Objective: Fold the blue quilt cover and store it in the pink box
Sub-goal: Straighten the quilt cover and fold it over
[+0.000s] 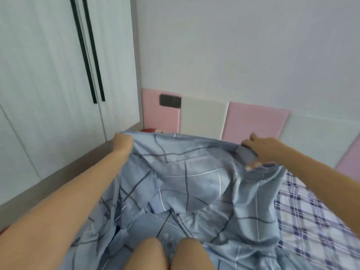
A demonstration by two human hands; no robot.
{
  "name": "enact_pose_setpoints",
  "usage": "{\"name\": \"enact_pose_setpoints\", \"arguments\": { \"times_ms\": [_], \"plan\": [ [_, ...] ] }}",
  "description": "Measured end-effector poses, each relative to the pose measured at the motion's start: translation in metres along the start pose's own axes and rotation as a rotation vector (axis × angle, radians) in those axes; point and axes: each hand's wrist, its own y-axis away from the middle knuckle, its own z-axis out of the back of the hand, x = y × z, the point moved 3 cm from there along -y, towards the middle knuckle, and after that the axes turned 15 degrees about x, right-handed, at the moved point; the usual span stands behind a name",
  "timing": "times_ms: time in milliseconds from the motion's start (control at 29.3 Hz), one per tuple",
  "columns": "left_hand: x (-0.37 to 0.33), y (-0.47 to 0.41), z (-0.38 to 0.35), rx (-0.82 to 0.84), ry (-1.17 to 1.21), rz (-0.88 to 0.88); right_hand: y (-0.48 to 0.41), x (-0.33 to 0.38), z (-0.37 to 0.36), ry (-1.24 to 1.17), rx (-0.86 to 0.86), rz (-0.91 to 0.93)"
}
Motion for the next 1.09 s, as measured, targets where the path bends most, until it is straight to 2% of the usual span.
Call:
{"name": "enact_pose_setpoints", "arguments": {
  "times_ms": [103,171,239,308,376,444,478,513,581,649,683,820,888,991,1093],
  "plan": [
    [0.017,-0.001,-0.017,0.041,-0.166,0.031,0.011,-0.004,-0.036,0.093,0.272,-0.038],
    [0.024,0.013,-0.034,0.124,-0.423,-0.073,0.010,-0.001,-0.060,0.146,0.289,-0.097],
    [0.026,0.022,-0.046,0.170,-0.505,-0.227,0.008,0.002,-0.070,0.005,0.208,-0.208],
    [0.018,0.027,-0.048,0.068,-0.373,-0.329,-0.002,-0.012,-0.073,-0.310,0.120,-0.318],
    [0.004,0.032,-0.043,-0.140,-0.111,-0.344,-0.006,-0.030,-0.064,-0.765,-0.027,-0.420],
    [-0.007,0.037,-0.041,-0.297,0.202,-0.330,-0.009,-0.043,-0.058,-1.449,-0.283,-0.424],
    [-0.009,0.037,-0.043,-0.297,0.269,-0.320,-0.010,-0.042,-0.056,-1.734,-0.462,-0.355],
    [-0.009,0.036,-0.052,-0.230,0.257,-0.286,-0.010,-0.039,-0.056,-1.923,-0.530,-0.296],
    [0.000,0.030,-0.076,-0.059,0.155,-0.192,-0.015,-0.031,-0.069,-2.268,-0.478,-0.212],
    [0.014,0.028,-0.093,0.083,0.034,-0.112,-0.021,-0.019,-0.087,-2.364,-0.263,-0.239],
    [0.022,0.023,-0.103,0.161,-0.031,-0.089,-0.028,-0.016,-0.104,-2.331,-0.197,-0.278],
    [0.060,0.016,-0.129,0.381,-0.105,-0.059,-0.045,0.013,-0.167,-2.080,-0.083,-0.451],
    [0.074,0.022,-0.136,0.434,-0.001,-0.044,-0.048,0.036,-0.191,-2.193,0.011,-0.446],
    [0.082,0.025,-0.143,0.498,0.187,0.051,-0.050,0.052,-0.213,-2.222,0.049,-0.419],
    [0.086,0.024,-0.144,0.490,0.307,0.125,-0.038,0.052,-0.218,-2.393,0.068,-0.293]
  ]
}}
